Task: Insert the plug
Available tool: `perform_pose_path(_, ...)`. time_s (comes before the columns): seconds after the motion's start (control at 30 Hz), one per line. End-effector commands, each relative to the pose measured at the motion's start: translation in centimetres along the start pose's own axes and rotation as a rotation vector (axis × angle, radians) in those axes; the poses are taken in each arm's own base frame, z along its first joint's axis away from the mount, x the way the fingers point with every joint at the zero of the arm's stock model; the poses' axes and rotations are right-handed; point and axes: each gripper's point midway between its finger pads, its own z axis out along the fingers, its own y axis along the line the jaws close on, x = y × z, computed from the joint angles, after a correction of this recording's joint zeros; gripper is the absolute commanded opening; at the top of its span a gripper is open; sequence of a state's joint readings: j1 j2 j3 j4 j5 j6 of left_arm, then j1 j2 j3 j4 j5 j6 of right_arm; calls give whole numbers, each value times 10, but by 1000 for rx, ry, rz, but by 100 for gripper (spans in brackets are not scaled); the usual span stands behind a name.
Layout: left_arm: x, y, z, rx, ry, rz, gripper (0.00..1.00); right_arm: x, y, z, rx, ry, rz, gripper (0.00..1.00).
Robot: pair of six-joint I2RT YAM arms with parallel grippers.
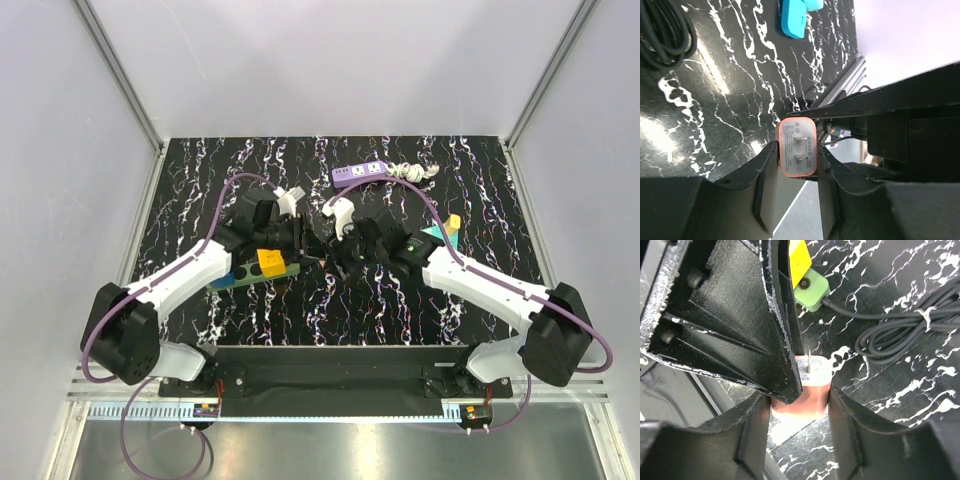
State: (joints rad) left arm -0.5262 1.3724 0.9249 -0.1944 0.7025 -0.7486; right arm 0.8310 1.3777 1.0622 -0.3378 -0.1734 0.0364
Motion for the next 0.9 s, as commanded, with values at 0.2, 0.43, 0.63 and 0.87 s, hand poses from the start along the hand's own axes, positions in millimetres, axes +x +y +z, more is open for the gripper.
perform_pose_path(0.2, -3, -29, -4, 159, -7, -6, 0, -34, -3, -19, 59, -157, 74, 93)
perform_pose_path(0.43, -34, -52, -25, 262, -119, 0, 0, -50, -15, -51, 157, -313, 249, 93)
perform_pose_path(0.63, -60, -66, -55, 367, -242, 0, 0, -88, 1, -85, 53, -493, 402, 91)
perform_pose_path(0.87, -67, -107, -86, 518, -360, 63, 0, -120, 11, -111, -238, -618, 695, 84)
